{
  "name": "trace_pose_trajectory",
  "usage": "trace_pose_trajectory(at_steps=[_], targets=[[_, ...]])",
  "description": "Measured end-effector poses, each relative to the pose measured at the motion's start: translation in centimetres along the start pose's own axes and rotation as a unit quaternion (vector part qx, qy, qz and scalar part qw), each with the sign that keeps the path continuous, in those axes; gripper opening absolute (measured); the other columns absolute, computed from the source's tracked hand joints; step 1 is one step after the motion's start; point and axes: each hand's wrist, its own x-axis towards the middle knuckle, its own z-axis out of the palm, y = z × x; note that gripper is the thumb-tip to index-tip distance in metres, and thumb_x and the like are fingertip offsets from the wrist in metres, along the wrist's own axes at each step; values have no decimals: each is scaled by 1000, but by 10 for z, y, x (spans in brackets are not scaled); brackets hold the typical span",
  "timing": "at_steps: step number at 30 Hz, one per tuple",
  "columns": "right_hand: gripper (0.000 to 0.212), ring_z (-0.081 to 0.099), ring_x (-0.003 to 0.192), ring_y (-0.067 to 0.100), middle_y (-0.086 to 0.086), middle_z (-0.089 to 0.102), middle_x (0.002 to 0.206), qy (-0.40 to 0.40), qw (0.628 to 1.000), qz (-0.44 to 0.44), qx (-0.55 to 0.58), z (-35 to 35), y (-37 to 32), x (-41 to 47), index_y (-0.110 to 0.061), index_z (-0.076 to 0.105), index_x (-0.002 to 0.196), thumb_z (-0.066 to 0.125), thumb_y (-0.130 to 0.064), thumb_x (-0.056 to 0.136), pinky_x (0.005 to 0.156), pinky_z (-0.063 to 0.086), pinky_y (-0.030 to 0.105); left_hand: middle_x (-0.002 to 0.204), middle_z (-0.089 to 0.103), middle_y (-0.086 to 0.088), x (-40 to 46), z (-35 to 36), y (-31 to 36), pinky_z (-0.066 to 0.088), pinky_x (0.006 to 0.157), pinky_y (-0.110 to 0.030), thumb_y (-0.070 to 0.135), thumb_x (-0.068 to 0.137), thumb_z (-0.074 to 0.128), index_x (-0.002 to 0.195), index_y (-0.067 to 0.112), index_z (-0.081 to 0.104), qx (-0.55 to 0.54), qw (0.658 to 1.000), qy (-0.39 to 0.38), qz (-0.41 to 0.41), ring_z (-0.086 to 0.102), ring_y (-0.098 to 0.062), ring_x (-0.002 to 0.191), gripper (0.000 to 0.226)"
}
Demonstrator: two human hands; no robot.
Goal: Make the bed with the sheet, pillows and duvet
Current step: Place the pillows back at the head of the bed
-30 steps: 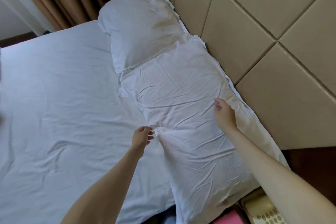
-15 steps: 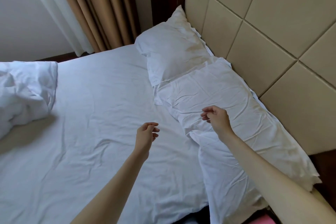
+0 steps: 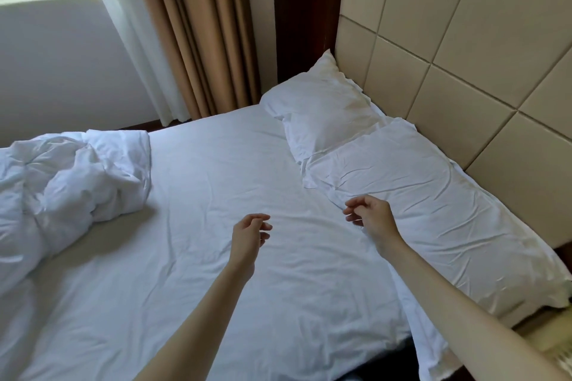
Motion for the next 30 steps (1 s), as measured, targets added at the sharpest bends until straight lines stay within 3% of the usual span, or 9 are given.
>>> trace_pose_trajectory(at_steps=[6, 13, 19, 21, 25, 28, 30], targets=[[30, 60, 65, 18, 12, 68, 78, 9, 998, -23, -61, 17, 3, -16, -10, 63, 76, 42, 9, 85, 60, 44, 18, 76, 59, -4, 3, -29, -8, 38, 60, -21, 2, 94, 38, 97, 6, 65, -2, 1000, 17, 9, 49, -15, 64, 28], [26, 63, 74, 18, 4, 67, 75, 52, 992, -33, -110, -8, 11, 0, -13, 65, 77, 46, 4, 86, 75, 50, 30, 81, 60, -4, 34, -3, -24, 39, 61, -22, 5, 93, 38, 98, 8, 64, 23, 999, 30, -11, 51, -17, 69, 27], [16, 58, 82, 16, 3, 64, 88, 58, 976, -48, -204, -53, 30, 42, -9, 65, 95, 52, -1, 89, 60, 40, 7, 91, 60, -3, 76, 62, -27, 42, 63, -26, 9, 93, 38, 102, 13, 62, 53, 998, 28, -8, 55, -17, 73, 25], [16, 56, 82, 14, 0, 61, 89, 53, 970, -41, -235, -76, 41, 61, -10, 64, 98, 52, -2, 91, 62, 38, 6, 95, 59, -1, 90, 92, -28, 43, 65, -26, 12, 95, 38, 107, 14, 60, 50, 998, 17, -23, 57, -17, 79, 25], [23, 54, 87, 18, 2, 60, 97, 34, 958, -15, -285, -129, 62, 104, -10, 62, 105, 52, 2, 87, 75, 42, 20, 102, 57, -2, 112, 163, -45, 46, 72, -28, 18, 98, 39, 115, 17, 55, 36, 996, -10, -83, 57, -19, 88, 23], [30, 53, 105, 24, 6, 56, 113, 9, 934, 5, -358, -170, 81, 137, -11, 60, 115, 56, -1, 87, 94, 43, 39, 108, 55, -4, 120, 218, -68, 47, 85, -35, 24, 99, 40, 120, 19, 50, 37, 987, -35, -154, 56, -21, 97, 23], [36, 48, 115, 27, 6, 50, 124, -12, 911, 18, -411, -194, 94, 158, -15, 56, 123, 58, -7, 88, 99, 38, 43, 115, 54, -5, 126, 250, -85, 45, 89, -37, 27, 99, 40, 124, 18, 48, 38, 978, -52, -200, 55, -22, 102, 27]])
